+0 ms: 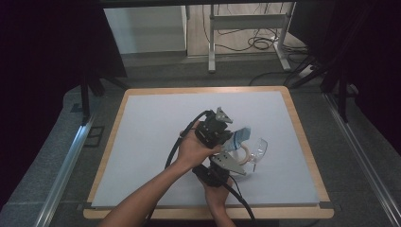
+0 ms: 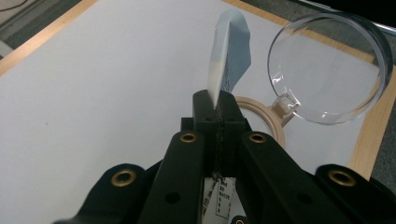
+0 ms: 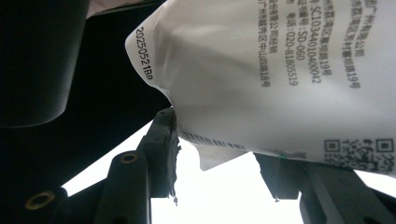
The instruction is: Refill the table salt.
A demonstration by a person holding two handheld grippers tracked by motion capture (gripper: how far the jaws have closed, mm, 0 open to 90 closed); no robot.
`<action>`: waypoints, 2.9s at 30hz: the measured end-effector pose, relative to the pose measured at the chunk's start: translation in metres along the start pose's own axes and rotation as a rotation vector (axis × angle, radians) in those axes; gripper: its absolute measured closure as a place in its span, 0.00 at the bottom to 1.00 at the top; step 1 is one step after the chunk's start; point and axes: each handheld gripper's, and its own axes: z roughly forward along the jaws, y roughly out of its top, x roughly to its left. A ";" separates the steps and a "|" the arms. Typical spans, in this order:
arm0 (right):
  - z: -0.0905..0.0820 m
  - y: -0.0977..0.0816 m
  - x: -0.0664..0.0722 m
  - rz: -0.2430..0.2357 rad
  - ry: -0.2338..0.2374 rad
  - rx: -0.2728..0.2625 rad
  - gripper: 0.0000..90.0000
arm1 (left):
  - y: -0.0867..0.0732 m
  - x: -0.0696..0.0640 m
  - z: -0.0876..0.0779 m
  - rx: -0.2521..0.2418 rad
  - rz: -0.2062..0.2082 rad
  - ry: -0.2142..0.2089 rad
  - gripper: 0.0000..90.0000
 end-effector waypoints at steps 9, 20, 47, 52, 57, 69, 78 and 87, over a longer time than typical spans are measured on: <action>0.000 0.000 0.002 0.002 0.002 0.004 0.59 | -0.001 0.001 -0.001 0.001 0.000 -0.001 1.00; 0.001 0.000 0.003 -0.005 0.004 0.006 0.59 | -0.003 0.002 -0.002 -0.001 -0.002 -0.005 1.00; 0.000 -0.001 0.002 0.001 0.000 -0.003 0.59 | -0.001 0.001 0.000 0.012 0.007 -0.007 1.00; 0.000 -0.001 0.002 0.002 0.000 -0.006 0.59 | 0.000 0.000 0.000 0.013 0.007 -0.006 1.00; -0.001 0.000 0.001 0.006 -0.001 -0.003 0.59 | 0.000 0.000 0.002 0.016 0.009 -0.009 1.00; -0.001 0.000 0.000 -0.001 -0.007 -0.007 0.59 | 0.002 -0.001 0.003 0.020 0.014 -0.010 1.00; -0.002 0.002 -0.001 -0.001 -0.007 -0.008 0.59 | 0.003 -0.002 0.003 0.017 0.010 -0.009 1.00; -0.001 0.002 0.000 -0.002 -0.007 -0.012 0.59 | 0.003 -0.002 0.002 0.018 0.014 -0.011 1.00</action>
